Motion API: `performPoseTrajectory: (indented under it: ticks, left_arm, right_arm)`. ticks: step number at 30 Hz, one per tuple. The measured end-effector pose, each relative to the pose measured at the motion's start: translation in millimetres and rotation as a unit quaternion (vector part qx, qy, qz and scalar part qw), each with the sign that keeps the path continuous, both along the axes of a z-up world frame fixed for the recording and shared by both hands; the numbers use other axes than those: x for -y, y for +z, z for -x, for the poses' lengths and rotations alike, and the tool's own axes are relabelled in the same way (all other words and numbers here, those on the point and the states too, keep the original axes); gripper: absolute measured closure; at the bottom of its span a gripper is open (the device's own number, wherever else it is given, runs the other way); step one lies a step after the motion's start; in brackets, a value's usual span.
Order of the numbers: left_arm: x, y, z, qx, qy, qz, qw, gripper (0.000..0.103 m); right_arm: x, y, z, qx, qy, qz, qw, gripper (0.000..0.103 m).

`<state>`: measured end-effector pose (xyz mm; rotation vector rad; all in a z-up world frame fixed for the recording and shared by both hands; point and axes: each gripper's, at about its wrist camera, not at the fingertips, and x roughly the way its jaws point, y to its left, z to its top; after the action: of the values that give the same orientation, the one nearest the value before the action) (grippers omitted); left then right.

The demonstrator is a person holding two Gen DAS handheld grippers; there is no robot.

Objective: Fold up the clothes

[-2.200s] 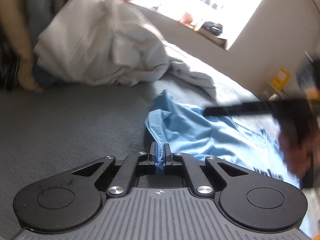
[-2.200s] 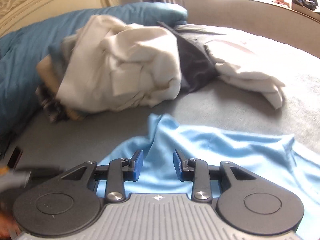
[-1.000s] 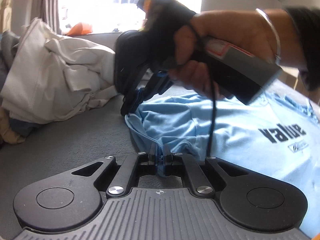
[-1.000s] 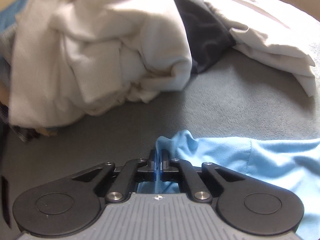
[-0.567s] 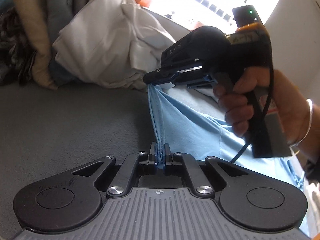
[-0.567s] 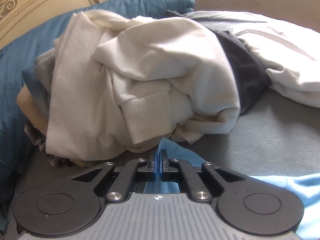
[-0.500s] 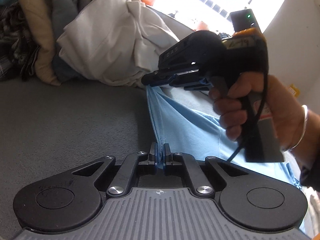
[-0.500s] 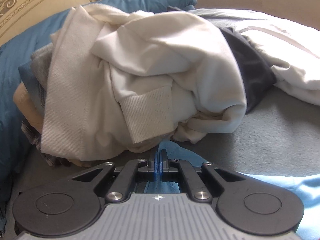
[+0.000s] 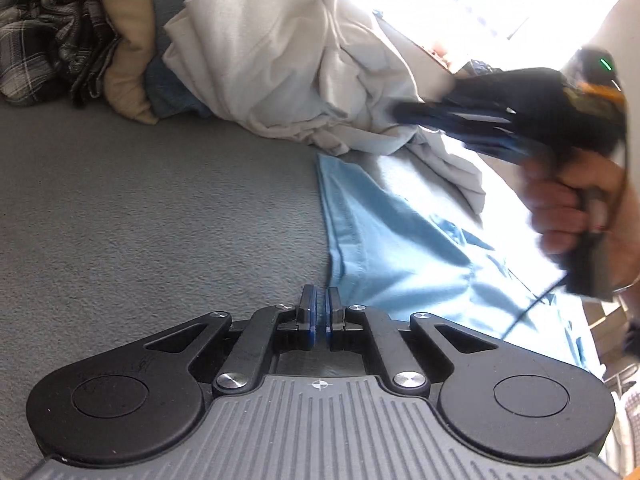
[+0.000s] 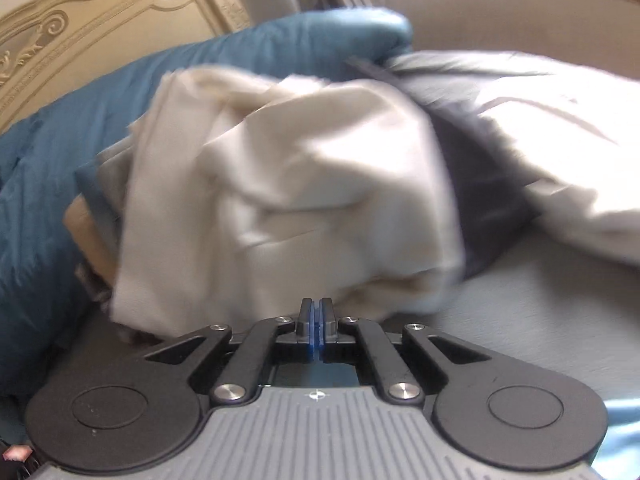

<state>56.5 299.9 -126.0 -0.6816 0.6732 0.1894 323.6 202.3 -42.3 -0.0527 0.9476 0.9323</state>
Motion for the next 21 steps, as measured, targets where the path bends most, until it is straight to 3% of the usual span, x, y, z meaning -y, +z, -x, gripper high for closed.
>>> performPoseTrajectory:
  ticks: [4, 7, 10, 14, 19, 21]
  left_arm:
    - [-1, -1, -1, -0.005, 0.000, -0.004, 1.0000, 0.101]
    - [0, -1, -1, -0.006, 0.001, -0.005, 1.0000, 0.101]
    - [-1, -1, 1, -0.001, -0.002, 0.002, 1.0000, 0.100]
    - [-2, -1, -1, -0.002, -0.006, 0.001, 1.0000, 0.100]
    - [4, -3, -9, -0.012, -0.007, -0.015, 0.9998, 0.100]
    - [6, -4, -10, -0.015, -0.007, -0.023, 0.9996, 0.100]
  right_arm:
    - [32, -7, -20, 0.004, -0.009, 0.093, 0.996, 0.098]
    - [46, -21, -16, 0.022, 0.002, 0.142, 0.990, 0.087]
    - [56, -27, -11, 0.023, 0.013, 0.140, 0.990, 0.084]
    - [58, -31, -7, 0.032, 0.039, 0.134, 0.990, 0.062]
    - [49, -48, -1, 0.053, 0.067, 0.155, 0.984, 0.063]
    - [45, -53, 5, 0.068, 0.080, 0.163, 0.981, 0.076]
